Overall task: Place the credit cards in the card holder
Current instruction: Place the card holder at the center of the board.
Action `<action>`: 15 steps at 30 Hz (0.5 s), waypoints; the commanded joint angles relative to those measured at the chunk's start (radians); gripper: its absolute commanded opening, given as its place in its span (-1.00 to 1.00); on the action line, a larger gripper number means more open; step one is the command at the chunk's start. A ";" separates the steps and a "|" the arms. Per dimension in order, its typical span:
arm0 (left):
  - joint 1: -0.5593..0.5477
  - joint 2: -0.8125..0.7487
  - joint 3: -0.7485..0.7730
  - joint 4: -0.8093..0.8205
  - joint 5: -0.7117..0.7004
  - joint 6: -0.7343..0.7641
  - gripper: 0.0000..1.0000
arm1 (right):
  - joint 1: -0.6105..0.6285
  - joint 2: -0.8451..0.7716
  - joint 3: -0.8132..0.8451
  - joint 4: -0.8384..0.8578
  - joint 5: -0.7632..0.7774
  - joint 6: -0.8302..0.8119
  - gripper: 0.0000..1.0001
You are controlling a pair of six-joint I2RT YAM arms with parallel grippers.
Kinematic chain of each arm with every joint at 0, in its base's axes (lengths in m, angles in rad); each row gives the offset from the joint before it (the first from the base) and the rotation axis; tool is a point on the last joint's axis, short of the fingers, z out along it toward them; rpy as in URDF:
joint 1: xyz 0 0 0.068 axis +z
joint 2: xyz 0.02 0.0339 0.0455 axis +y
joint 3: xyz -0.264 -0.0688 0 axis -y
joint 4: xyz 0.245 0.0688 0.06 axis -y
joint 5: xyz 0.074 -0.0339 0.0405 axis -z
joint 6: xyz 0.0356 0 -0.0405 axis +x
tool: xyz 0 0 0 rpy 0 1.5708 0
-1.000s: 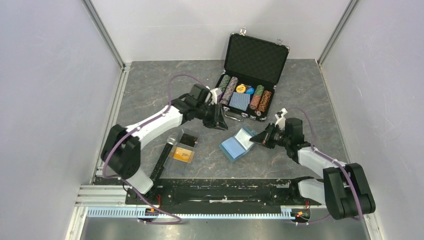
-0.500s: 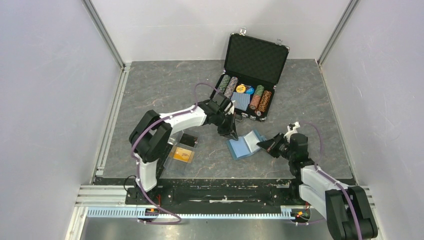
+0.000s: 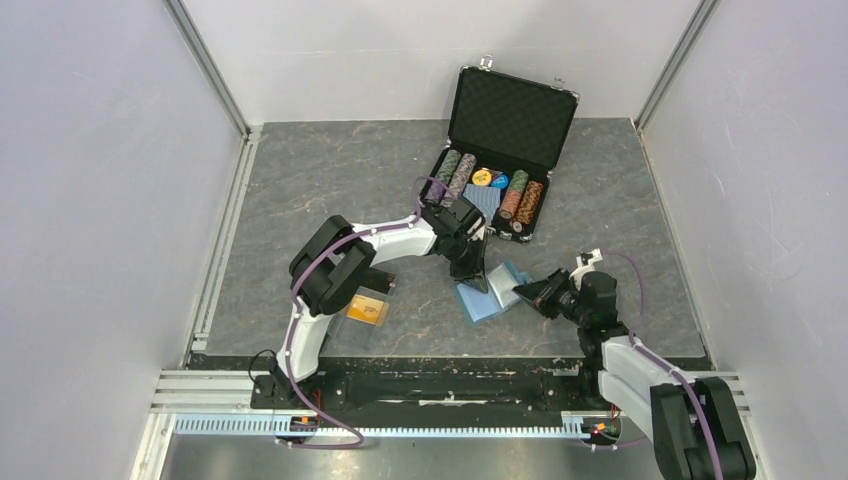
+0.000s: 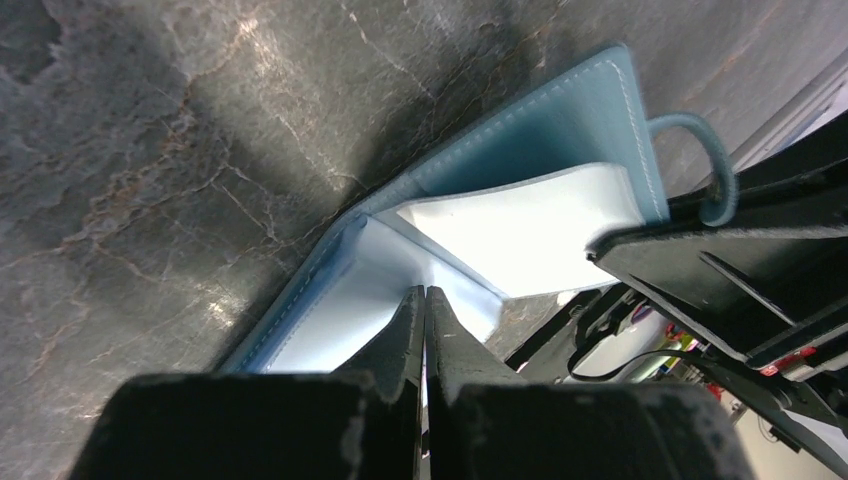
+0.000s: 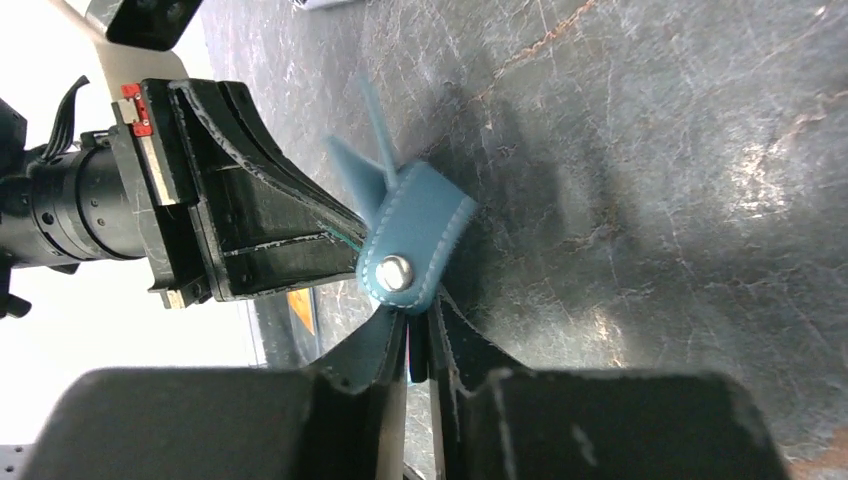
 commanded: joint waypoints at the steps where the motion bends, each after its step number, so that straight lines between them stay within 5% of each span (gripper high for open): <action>1: -0.014 0.025 0.049 -0.095 -0.083 0.061 -0.96 | -0.004 -0.063 -0.041 -0.093 0.015 -0.054 -0.54; 4: -0.016 0.032 0.066 -0.136 -0.130 0.097 -0.95 | -0.004 -0.092 0.081 -0.308 0.070 -0.192 0.01; 7: -0.020 0.040 0.093 -0.168 -0.165 0.132 -0.95 | -0.004 -0.079 0.223 -0.525 0.120 -0.356 0.34; 15: -0.034 0.081 0.166 -0.226 -0.210 0.181 -0.95 | -0.003 0.007 0.549 -0.832 0.131 -0.682 0.54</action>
